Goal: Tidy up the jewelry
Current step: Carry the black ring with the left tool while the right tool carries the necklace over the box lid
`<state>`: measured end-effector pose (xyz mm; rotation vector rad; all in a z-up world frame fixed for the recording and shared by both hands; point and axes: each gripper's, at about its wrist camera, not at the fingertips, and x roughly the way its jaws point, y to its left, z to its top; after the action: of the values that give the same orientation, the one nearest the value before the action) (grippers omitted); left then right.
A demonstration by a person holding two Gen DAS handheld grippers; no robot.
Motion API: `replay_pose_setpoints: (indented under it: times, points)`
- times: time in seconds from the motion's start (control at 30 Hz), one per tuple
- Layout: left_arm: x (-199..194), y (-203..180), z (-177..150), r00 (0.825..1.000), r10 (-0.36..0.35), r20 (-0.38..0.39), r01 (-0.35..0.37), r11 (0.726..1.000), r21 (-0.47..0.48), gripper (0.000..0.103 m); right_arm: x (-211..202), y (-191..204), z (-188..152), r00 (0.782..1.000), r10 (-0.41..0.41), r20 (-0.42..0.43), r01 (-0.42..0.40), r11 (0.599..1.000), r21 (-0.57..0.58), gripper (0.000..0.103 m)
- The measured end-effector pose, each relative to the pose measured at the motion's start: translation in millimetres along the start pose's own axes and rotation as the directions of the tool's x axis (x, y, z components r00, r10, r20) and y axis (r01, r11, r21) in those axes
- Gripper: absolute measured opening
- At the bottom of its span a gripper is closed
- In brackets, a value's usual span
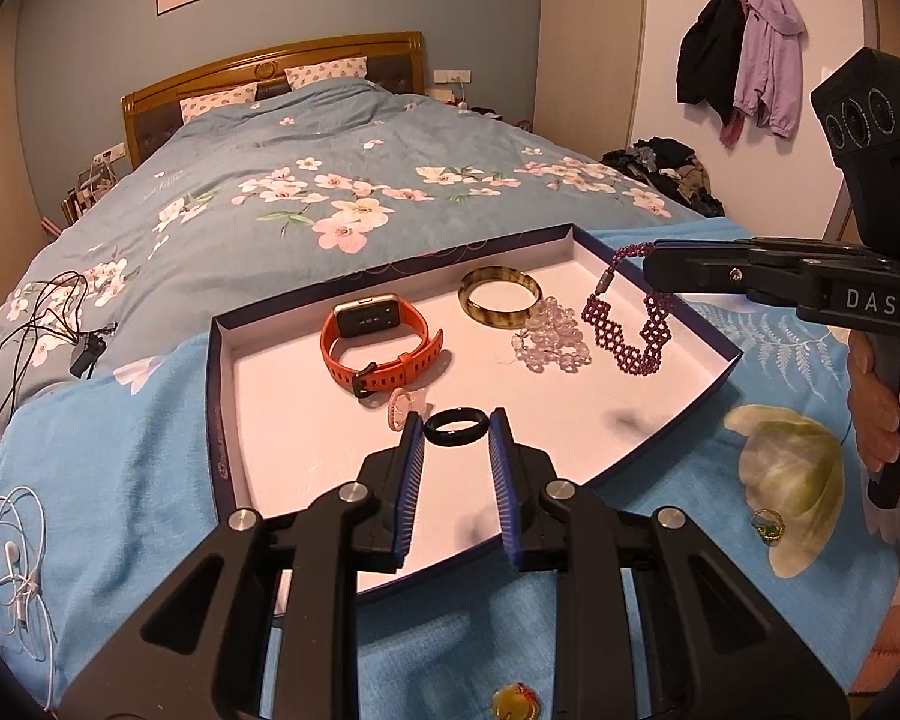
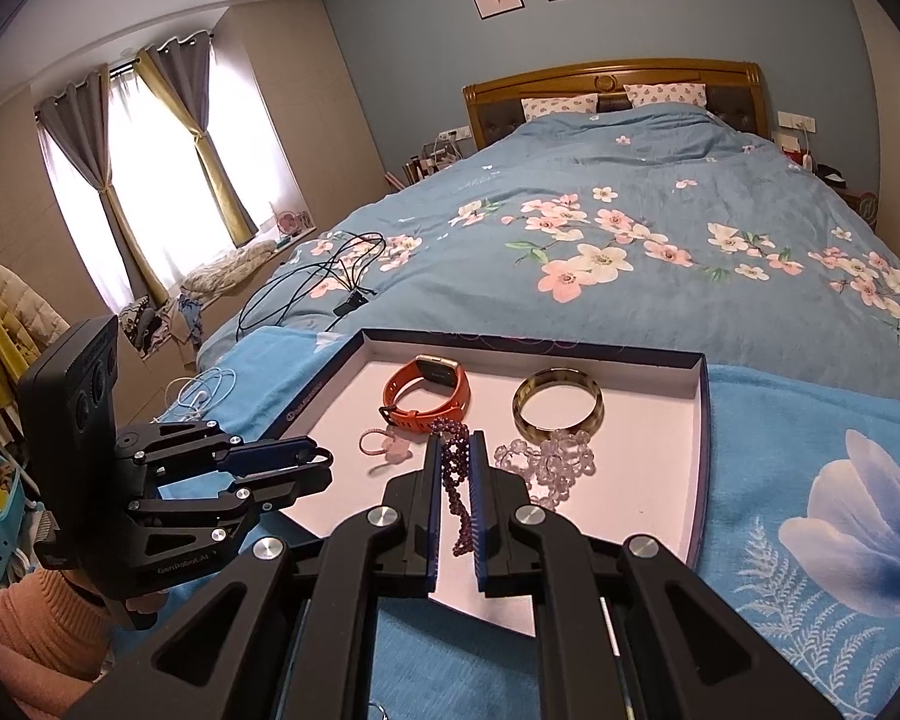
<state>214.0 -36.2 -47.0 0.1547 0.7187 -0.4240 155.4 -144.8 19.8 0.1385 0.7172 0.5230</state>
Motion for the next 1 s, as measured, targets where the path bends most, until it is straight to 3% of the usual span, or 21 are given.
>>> replay_pose_setpoints:
  times: [1.0]
  points:
    - [31.0,9.6,6.2,0.998,0.008,-0.066,-0.011,0.999,-0.041,0.022,33.1,-12.0,3.9,0.999,0.01,-0.053,-0.008,0.999,0.036,0.007]
